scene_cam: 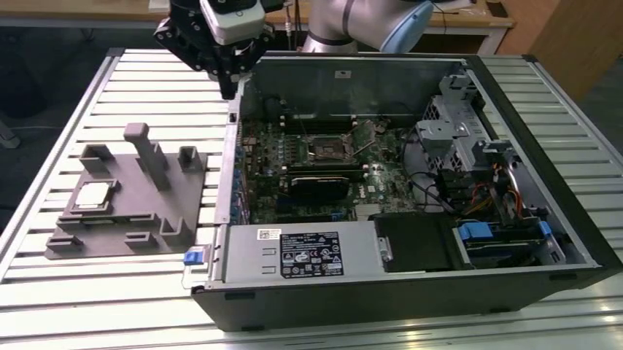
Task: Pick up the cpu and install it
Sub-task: 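Reach for the cpu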
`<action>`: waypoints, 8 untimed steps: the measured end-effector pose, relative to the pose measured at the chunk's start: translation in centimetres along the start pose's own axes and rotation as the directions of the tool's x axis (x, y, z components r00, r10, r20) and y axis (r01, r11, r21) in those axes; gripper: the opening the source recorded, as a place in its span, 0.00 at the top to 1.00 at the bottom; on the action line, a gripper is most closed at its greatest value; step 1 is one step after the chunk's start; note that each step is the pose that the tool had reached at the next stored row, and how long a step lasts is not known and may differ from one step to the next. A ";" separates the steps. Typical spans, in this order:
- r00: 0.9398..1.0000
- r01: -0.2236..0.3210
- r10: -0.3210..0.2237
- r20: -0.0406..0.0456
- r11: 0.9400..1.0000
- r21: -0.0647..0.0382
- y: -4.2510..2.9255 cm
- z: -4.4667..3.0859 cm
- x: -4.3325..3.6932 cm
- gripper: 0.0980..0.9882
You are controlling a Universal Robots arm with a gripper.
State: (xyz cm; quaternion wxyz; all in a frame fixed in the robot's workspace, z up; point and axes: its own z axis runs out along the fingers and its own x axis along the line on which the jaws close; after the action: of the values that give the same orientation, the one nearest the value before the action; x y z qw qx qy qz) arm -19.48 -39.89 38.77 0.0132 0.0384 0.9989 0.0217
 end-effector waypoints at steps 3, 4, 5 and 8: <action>1.000 0.000 0.000 0.000 1.000 0.000 -0.05 0.10 0.54 0.99; 1.000 0.000 0.000 0.000 1.000 0.000 -0.06 0.13 0.72 0.99; 1.000 0.000 0.000 0.000 1.000 0.000 -0.08 0.16 0.91 0.99; 1.000 0.000 0.000 0.000 1.000 0.000 -0.13 0.25 1.49 0.99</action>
State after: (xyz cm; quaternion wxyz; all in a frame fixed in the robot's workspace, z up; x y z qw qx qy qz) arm -20.97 -39.89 38.48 0.0132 0.0385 0.9989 0.0217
